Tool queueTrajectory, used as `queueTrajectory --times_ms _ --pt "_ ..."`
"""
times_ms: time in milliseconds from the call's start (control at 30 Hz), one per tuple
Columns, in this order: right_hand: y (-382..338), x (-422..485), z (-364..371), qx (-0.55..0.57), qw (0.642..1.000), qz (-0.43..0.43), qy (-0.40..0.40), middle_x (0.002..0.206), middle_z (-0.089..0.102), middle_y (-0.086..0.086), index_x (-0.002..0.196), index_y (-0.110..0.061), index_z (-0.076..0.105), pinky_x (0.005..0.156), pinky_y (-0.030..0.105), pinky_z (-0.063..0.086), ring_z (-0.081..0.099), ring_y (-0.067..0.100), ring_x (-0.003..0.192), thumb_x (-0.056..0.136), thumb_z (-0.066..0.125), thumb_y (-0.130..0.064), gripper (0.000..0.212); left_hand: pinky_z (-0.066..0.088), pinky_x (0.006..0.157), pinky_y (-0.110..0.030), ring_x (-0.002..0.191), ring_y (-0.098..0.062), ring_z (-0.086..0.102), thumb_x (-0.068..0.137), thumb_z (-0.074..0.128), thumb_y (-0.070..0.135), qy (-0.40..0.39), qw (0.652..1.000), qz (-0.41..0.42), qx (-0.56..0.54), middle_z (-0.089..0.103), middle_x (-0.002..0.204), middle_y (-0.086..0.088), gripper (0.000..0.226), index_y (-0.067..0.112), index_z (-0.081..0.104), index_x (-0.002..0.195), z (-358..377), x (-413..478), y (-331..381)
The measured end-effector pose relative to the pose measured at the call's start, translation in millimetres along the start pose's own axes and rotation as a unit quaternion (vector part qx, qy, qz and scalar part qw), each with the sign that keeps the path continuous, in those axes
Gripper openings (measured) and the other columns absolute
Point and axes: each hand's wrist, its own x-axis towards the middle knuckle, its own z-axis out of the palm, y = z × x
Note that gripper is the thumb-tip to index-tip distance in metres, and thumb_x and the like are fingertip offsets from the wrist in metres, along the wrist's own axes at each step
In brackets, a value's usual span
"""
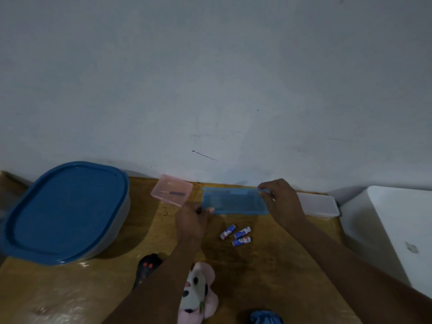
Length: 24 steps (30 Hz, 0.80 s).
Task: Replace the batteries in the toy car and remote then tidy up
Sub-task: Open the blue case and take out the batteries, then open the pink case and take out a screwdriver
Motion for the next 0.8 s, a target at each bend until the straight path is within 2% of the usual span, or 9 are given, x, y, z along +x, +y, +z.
queueTrajectory --times_ms 67,133,233,333,467,567,700,800 --pt "3.5 -7.7 1.2 -0.031 0.999 -0.037 -0.015 0.095 0.066 0.011 0.098 -0.007 0.073 0.077 0.028 0.048 0.064 0.025 0.086 0.085 0.068 -0.009 0.014 0.036 0.047 -0.005 0.076 -0.007 0.057 0.088 0.068 0.028 0.004 1.000 0.001 0.016 0.074 0.096 -0.006 0.029 0.013 0.071 0.112 -0.4 1.7 0.4" --pt "4.2 -16.9 4.0 -0.058 0.995 -0.072 -0.025 0.089 0.067 0.010 0.092 -0.007 0.075 0.073 0.025 0.045 0.067 0.026 0.081 0.079 0.073 -0.007 0.012 0.033 0.049 -0.004 0.079 -0.006 0.057 0.089 0.066 0.027 0.000 1.000 0.009 0.024 0.074 0.099 -0.007 0.030 0.012 0.069 0.115 -1.4 3.3 1.1" --pt "1.9 -25.6 6.3 -0.085 0.992 -0.079 -0.049 0.093 0.068 0.009 0.094 -0.006 0.074 0.073 0.030 0.053 0.068 0.025 0.082 0.079 0.073 -0.005 0.014 0.036 0.054 -0.005 0.085 -0.011 0.065 0.090 0.063 0.021 -0.020 0.999 0.019 0.029 0.072 0.094 -0.004 0.026 0.010 0.068 0.114 -0.1 5.3 1.3" --pt "0.6 -27.9 8.1 -0.110 0.987 -0.106 -0.051 0.087 0.071 0.011 0.088 -0.005 0.074 0.066 0.036 0.059 0.070 0.028 0.073 0.069 0.079 0.001 0.020 0.039 0.051 -0.011 0.076 -0.015 0.065 0.092 0.058 0.024 -0.008 1.000 0.001 0.007 0.068 0.081 -0.003 0.025 0.006 0.069 0.105 0.9 6.3 2.5" --pt "-3.3 -28.2 5.4 -0.147 0.979 -0.131 -0.057 0.078 0.073 0.008 0.079 -0.007 0.076 0.058 0.032 0.058 0.071 0.025 0.067 0.054 0.090 -0.001 0.029 0.047 0.061 -0.023 0.076 -0.019 0.066 0.096 0.055 0.029 0.005 1.000 0.005 0.015 0.072 0.082 -0.009 0.031 0.003 0.072 0.097 4.4 10.8 1.3" --pt "-6.5 -29.3 5.2 -0.170 0.973 -0.139 -0.069 0.073 0.074 0.007 0.074 -0.007 0.076 0.057 0.033 0.058 0.071 0.024 0.065 0.044 0.094 -0.001 0.035 0.052 0.066 -0.026 0.080 -0.020 0.068 0.094 0.060 0.027 0.009 1.000 -0.005 0.008 0.073 0.086 -0.010 0.028 0.004 0.073 0.102 6.7 15.6 -0.9" --pt "-3.2 -29.6 10.2 -0.161 0.976 -0.127 -0.074 0.072 0.073 0.005 0.072 -0.009 0.075 0.056 0.028 0.057 0.070 0.022 0.064 0.047 0.092 0.000 0.031 0.050 0.067 -0.024 0.082 -0.020 0.068 0.092 0.063 0.025 0.011 1.000 -0.015 -0.007 0.074 0.089 -0.009 0.026 0.004 0.072 0.104 9.0 16.6 -4.1" --pt "-0.9 -26.7 15.6 -0.166 0.977 -0.112 -0.076 0.071 0.072 0.007 0.071 -0.008 0.074 0.055 0.029 0.057 0.070 0.024 0.064 0.047 0.090 0.003 0.030 0.053 0.072 -0.028 0.084 -0.023 0.068 0.091 0.064 0.025 0.011 1.000 -0.023 0.002 0.074 0.089 -0.011 0.025 0.004 0.072 0.102 10.5 19.4 -3.0"
